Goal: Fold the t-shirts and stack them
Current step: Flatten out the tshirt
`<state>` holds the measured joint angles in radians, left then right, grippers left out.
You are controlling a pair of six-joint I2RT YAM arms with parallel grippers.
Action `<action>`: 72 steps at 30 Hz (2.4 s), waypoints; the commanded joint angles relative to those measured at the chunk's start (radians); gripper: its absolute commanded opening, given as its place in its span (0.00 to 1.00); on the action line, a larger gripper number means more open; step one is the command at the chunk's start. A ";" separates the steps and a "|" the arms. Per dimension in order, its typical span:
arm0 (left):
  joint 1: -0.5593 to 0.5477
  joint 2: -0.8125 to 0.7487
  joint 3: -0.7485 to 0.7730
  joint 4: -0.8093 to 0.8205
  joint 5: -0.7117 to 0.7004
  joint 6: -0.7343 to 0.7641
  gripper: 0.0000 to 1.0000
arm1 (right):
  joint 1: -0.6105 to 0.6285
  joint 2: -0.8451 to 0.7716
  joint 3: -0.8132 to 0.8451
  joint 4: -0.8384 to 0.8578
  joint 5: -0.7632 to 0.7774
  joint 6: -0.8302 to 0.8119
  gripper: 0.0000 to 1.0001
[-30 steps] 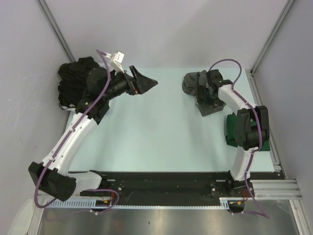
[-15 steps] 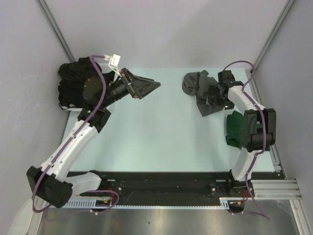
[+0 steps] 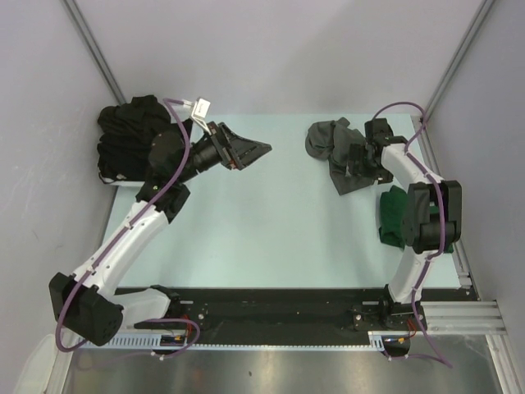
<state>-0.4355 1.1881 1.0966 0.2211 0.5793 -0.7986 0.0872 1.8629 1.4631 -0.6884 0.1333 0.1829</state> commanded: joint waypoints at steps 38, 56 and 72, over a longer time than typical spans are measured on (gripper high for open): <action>0.001 -0.018 0.086 -0.192 0.011 0.151 1.00 | -0.067 0.265 0.261 -0.056 -0.086 -0.048 0.54; 0.001 0.018 0.105 -0.180 0.025 0.144 1.00 | -0.124 0.317 0.287 -0.077 -0.123 -0.028 0.28; 0.003 0.076 0.118 -0.213 -0.041 0.167 0.99 | -0.118 0.182 0.350 -0.086 -0.300 -0.013 0.00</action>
<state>-0.4355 1.2354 1.1713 0.0120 0.5755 -0.6708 -0.0402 2.1681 1.7588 -0.7795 -0.0727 0.1612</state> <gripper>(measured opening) 0.995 0.021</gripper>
